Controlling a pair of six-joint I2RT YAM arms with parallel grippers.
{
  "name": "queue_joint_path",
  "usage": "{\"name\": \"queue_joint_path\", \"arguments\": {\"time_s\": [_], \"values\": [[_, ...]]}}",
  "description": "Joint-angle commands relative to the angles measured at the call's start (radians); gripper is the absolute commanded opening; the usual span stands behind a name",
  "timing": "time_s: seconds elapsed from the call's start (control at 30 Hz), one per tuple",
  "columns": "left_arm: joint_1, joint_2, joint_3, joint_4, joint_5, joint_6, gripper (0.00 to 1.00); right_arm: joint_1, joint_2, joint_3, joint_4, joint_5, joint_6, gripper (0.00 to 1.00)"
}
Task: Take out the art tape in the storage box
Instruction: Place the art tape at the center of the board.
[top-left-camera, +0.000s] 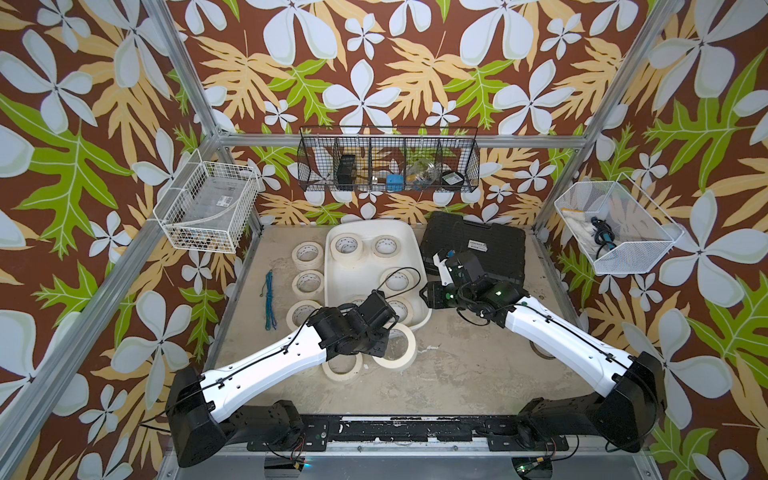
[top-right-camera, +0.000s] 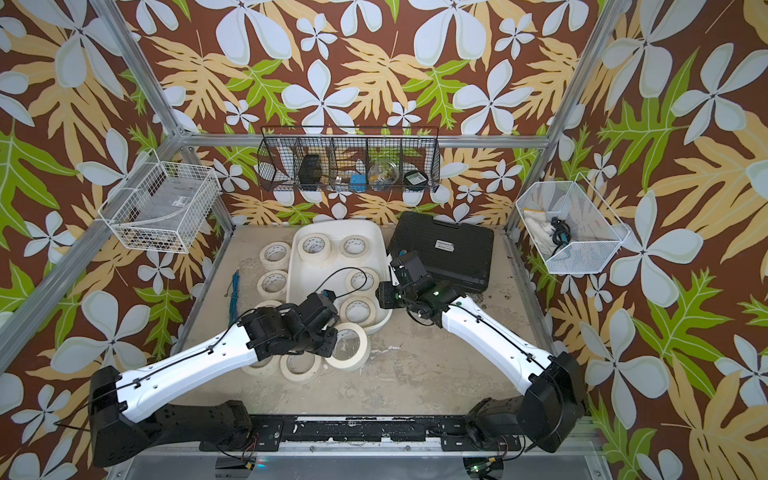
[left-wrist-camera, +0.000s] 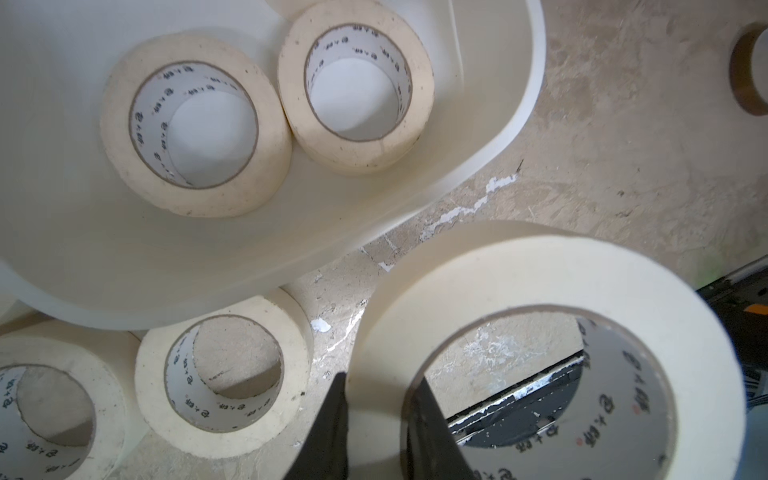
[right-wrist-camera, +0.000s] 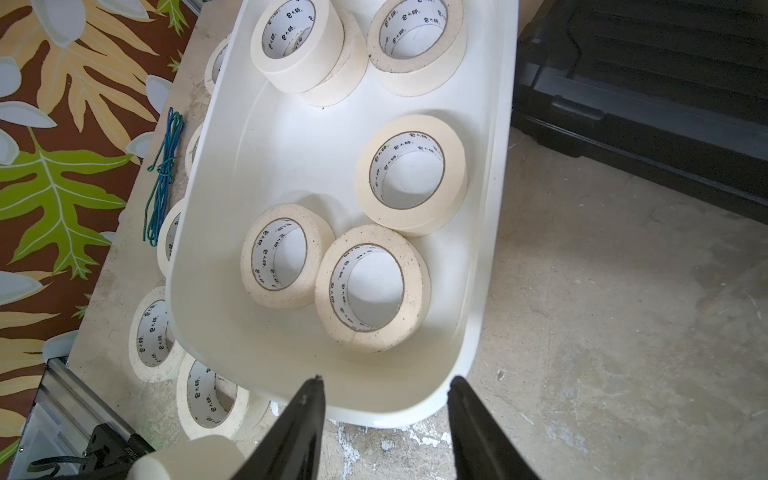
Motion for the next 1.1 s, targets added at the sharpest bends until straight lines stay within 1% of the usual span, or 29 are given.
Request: {"name": "queue_joint_path", "arguments": {"time_s": [0.0, 0.13, 0.3, 0.47, 0.6, 0.9, 1.07], "values": [[-0.041, -0.005, -0.055, 0.052, -0.050, -0.079, 0.11, 0.001, -0.008, 0.001, 0.009, 0.014, 0.001, 0.51], [-0.070, 0.001, -0.142, 0.098, -0.079, -0.138, 0.11, 0.001, -0.012, -0.004, 0.009, 0.018, 0.002, 0.51], [-0.081, 0.020, -0.214, 0.141, -0.154, -0.216, 0.11, 0.001, -0.012, -0.003, 0.005, 0.019, 0.002, 0.51], [-0.086, 0.038, -0.271, 0.222, -0.141, -0.248, 0.11, 0.001, -0.012, -0.002, 0.003, 0.024, -0.002, 0.51], [-0.113, 0.071, -0.283, 0.238, -0.174, -0.279, 0.11, 0.002, -0.009, 0.001, -0.007, 0.036, -0.011, 0.52], [-0.116, 0.098, -0.301, 0.256, -0.244, -0.331, 0.12, 0.000, -0.017, 0.004, -0.015, 0.053, -0.020, 0.52], [-0.116, 0.136, -0.288, 0.263, -0.264, -0.334, 0.12, -0.004, -0.019, 0.007, -0.017, 0.051, -0.023, 0.53]]}}
